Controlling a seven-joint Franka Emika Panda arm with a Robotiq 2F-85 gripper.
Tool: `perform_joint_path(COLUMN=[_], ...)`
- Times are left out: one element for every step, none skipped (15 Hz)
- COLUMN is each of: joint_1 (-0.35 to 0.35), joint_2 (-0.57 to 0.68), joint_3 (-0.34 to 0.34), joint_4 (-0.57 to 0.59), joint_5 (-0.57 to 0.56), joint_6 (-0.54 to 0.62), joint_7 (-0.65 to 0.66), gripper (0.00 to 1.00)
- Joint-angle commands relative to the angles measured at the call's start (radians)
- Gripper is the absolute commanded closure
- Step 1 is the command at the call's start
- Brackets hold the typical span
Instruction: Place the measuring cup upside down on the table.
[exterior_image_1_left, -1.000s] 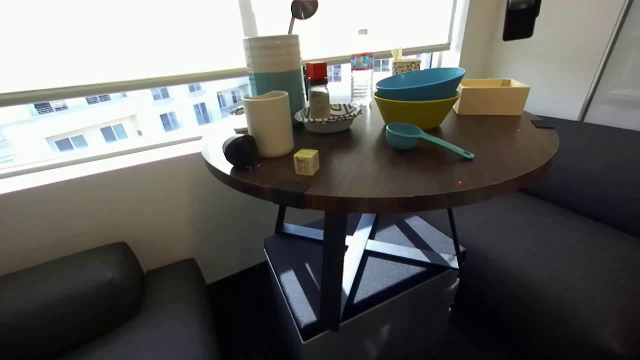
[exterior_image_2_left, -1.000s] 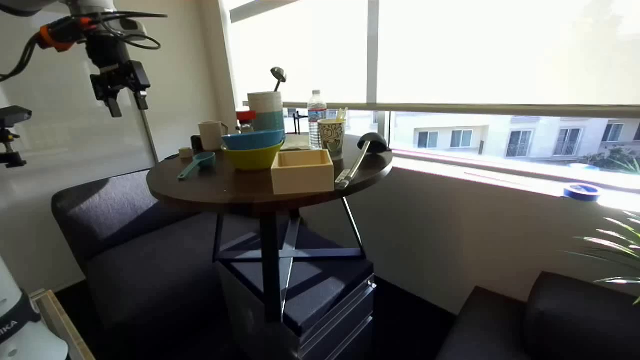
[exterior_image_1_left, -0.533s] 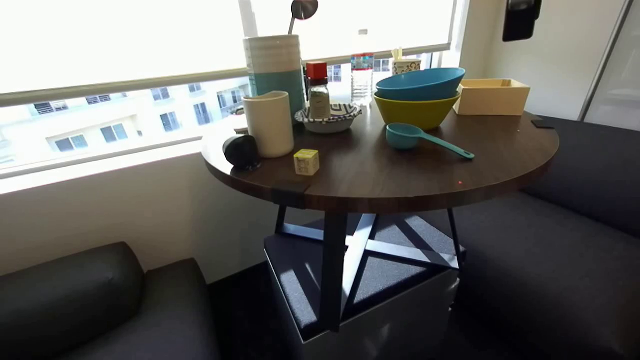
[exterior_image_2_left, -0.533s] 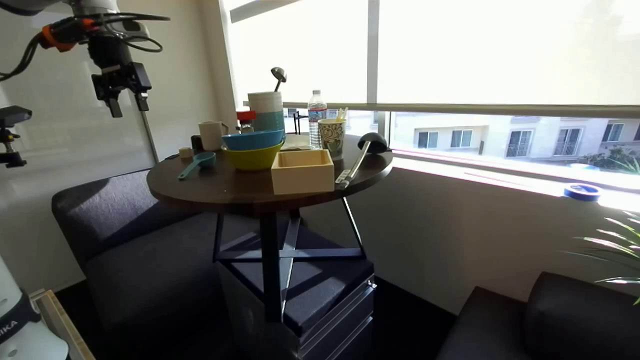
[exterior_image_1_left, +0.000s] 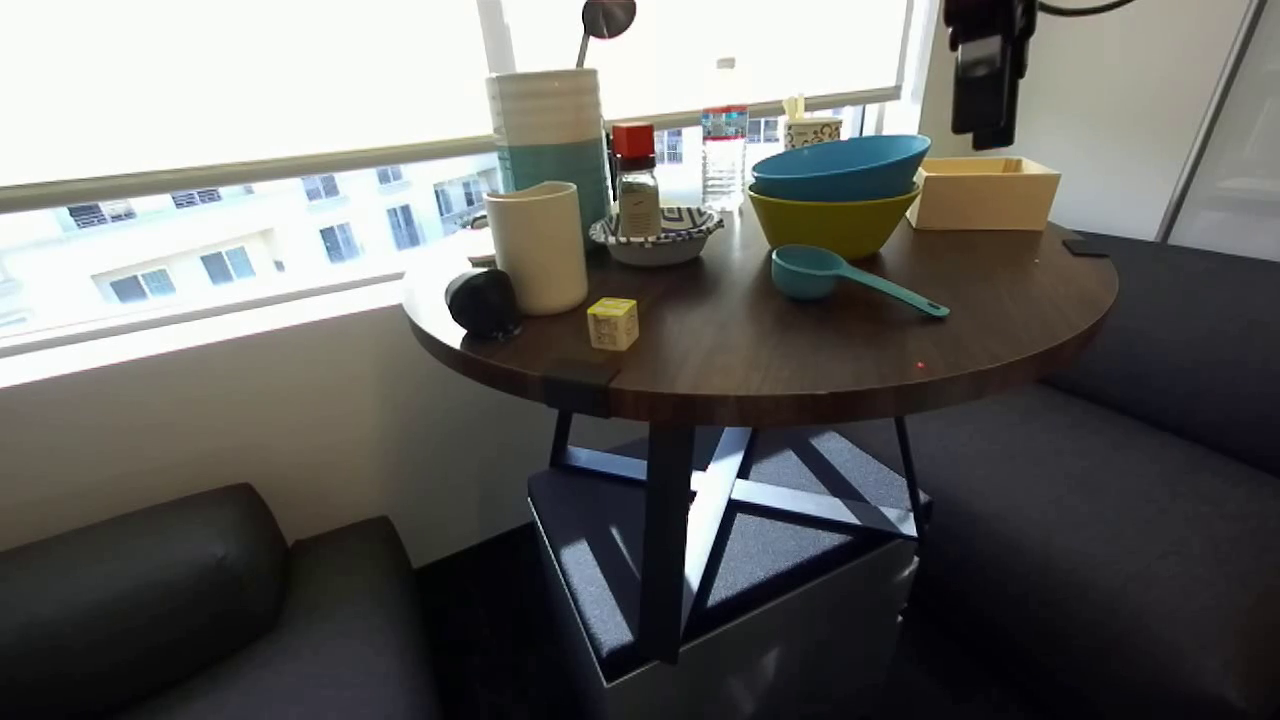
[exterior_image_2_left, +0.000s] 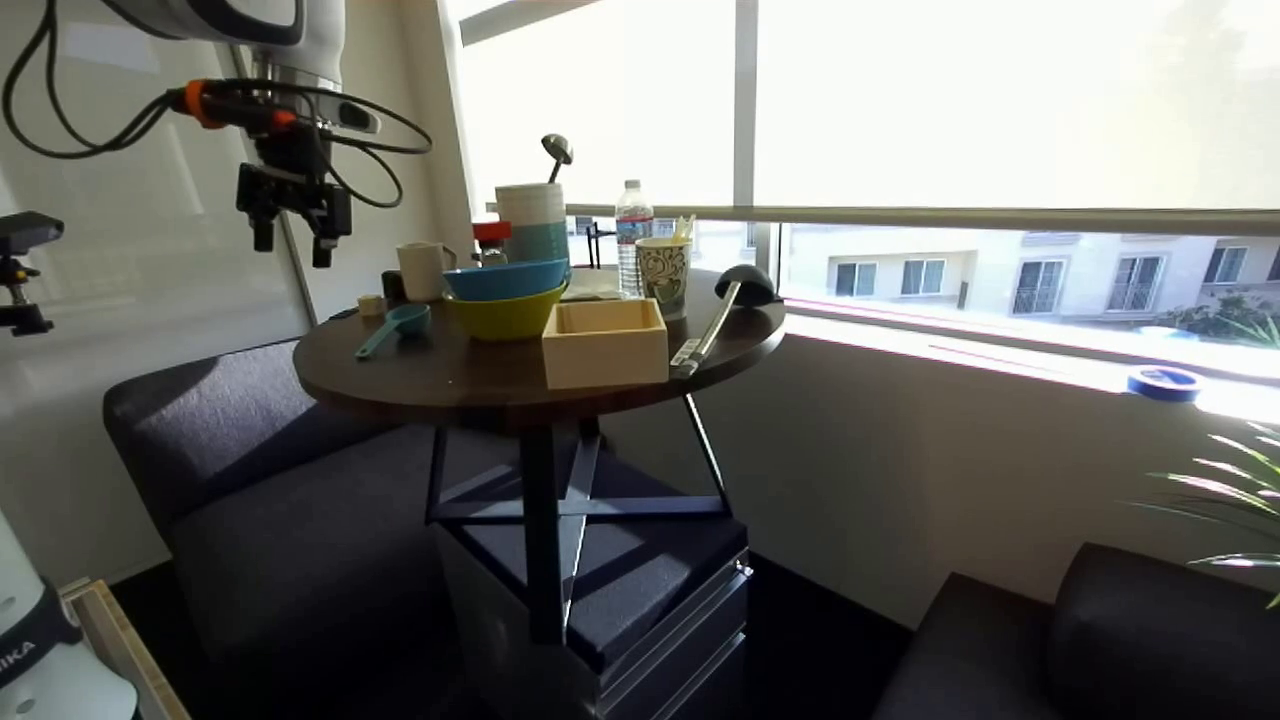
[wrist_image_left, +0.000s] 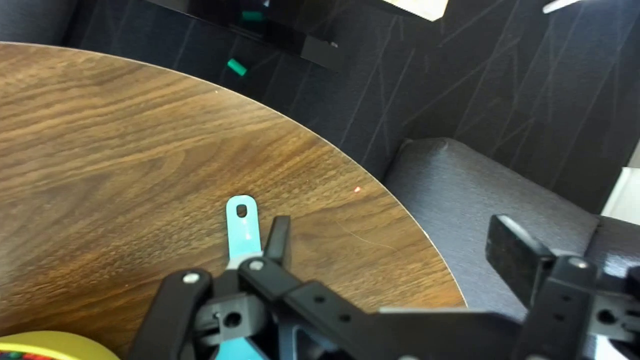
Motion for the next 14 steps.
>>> perform_joint_path(joint_1=[-0.006,-0.009,-0.015,-0.02,-0.025,-0.026,-0.029,-0.03,-0.032,-0.033,-0.034,-0.035,-0.036,-0.036], joint_2=[0.042,0.053,0.06,0.065,0.068,0.071,0.076,0.081,0.086,0.088,0.094,0.1,0.105,0.108], joint_3=[-0.04,-0.049,-0.056,-0.064,-0.071,-0.081,-0.087,-0.095,-0.098,-0.098,-0.099,-0.101,-0.1,-0.1], joint_4=[-0.044,-0.056,-0.072,-0.085,-0.097,-0.106,-0.115,-0.119,-0.127,-0.136,-0.145,-0.151,-0.159,-0.167], joint_5=[0.095,0.111,0.118,0.129,0.136,0.153,0.163,0.175,0.178,0.181,0.178,0.177,0.172,0.17], joint_6=[0.096,0.121,0.16,0.192,0.224,0.245,0.272,0.283,0.297,0.315,0.335,0.351,0.372,0.393], joint_7=[-0.081,-0.098,-0.11,-0.121,-0.131,-0.145,-0.155,-0.167,-0.171,-0.173,-0.173,-0.175,-0.173,-0.173], gripper=[0.0,0.0,0.0,0.0,0.0,0.0,0.0,0.0,0.0,0.0,0.0,0.0,0.0,0.0])
